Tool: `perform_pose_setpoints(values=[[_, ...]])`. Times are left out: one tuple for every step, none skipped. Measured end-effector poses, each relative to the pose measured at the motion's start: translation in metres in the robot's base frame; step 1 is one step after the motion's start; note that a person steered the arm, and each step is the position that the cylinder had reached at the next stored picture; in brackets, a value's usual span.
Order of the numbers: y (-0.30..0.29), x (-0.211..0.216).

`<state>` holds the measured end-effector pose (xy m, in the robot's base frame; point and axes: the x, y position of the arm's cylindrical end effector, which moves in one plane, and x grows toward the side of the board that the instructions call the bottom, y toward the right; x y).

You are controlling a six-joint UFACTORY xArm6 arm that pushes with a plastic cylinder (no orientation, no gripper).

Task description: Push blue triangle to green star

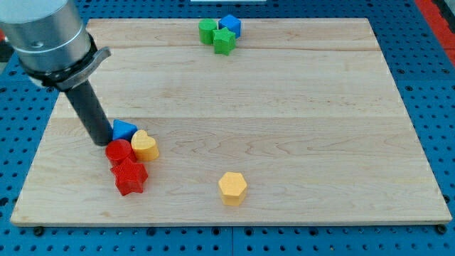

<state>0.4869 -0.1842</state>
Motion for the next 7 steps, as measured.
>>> perform_pose_setpoints(values=[[0.032, 0.007], [0.055, 0.011], [0.06, -0.004], [0.068, -0.027], [0.077, -0.051], [0.104, -0.056], [0.136, -0.057]])
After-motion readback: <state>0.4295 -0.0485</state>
